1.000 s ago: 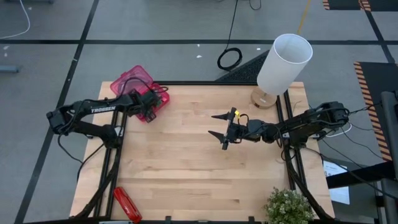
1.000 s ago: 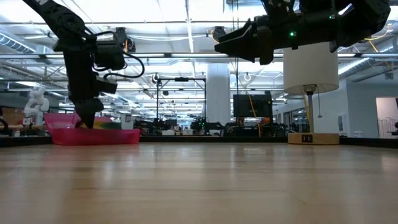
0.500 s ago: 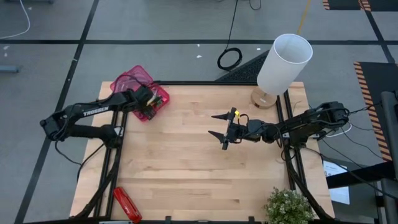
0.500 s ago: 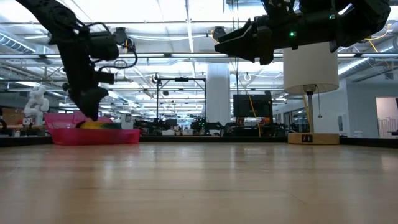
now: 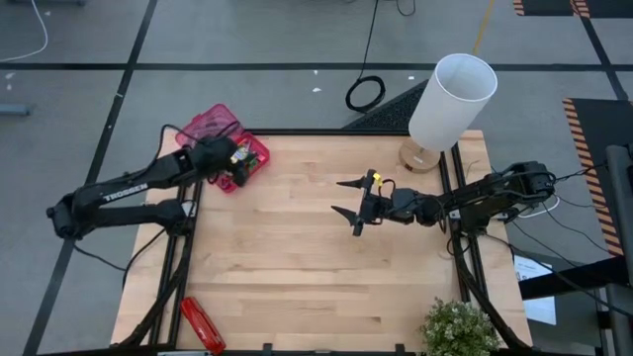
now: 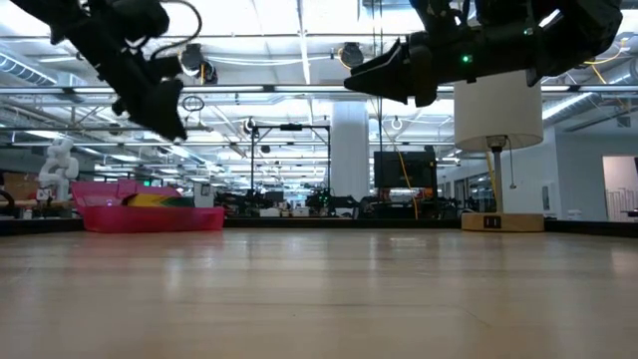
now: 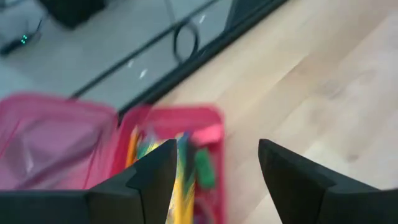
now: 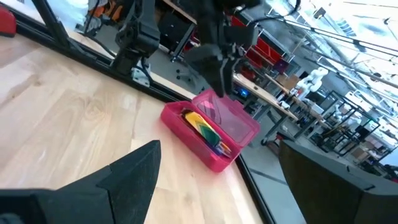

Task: Pack school essentials
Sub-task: Return to Home Position

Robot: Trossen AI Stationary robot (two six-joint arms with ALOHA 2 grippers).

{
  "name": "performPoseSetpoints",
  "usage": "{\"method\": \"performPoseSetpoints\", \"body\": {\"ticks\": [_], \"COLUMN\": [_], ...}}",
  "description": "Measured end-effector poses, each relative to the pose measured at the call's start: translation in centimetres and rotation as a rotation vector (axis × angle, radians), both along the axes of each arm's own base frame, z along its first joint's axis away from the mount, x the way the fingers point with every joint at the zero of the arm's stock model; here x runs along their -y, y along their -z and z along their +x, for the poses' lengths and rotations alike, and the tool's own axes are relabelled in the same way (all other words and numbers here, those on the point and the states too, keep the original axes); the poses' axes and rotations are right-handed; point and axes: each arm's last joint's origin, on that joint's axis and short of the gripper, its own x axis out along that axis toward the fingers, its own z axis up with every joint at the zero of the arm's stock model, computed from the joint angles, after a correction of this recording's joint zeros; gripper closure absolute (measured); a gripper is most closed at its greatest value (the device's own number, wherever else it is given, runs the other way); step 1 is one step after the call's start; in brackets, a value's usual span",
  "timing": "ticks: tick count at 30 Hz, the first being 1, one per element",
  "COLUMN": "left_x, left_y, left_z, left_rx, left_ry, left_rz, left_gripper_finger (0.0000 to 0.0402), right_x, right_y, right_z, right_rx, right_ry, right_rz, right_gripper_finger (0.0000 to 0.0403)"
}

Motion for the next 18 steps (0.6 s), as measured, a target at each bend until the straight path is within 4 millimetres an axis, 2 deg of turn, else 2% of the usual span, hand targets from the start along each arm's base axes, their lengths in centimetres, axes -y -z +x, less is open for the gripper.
{"method": "performPoseSetpoints", "body": {"ticks": [5, 11, 14, 18], "left_x": [1.6, 4.3, 5.7, 7.3], "left_y": [-1.4, -2.2, -2.7, -3.8], "left_z": [0.7, 1.2, 1.8, 2.6], "left_rx": [0.092, 0.166, 0.212, 0.296], "left_ry": [0.125, 0.281, 0.373, 0.493], "left_rz": [0.082, 0.095, 0.130, 0.203], "left_gripper_finger": [0.0174, 0.0183, 0.0220, 0.0299], "right_x": [0.0, -0.4, -0.8, -1.6], "right_y": [-0.1, -0.9, -1.3, -2.0], "right_z": [0.0, -0.4, -0.7, -1.2], "right_rx": [0.023, 0.096, 0.103, 0.106], "right_ry": [0.002, -0.008, -0.025, -0.056], "right_rz": [0.056, 0.231, 0.254, 0.286], "right_gripper_finger": [0.0094, 0.0134, 0.0163, 0.0218]}}
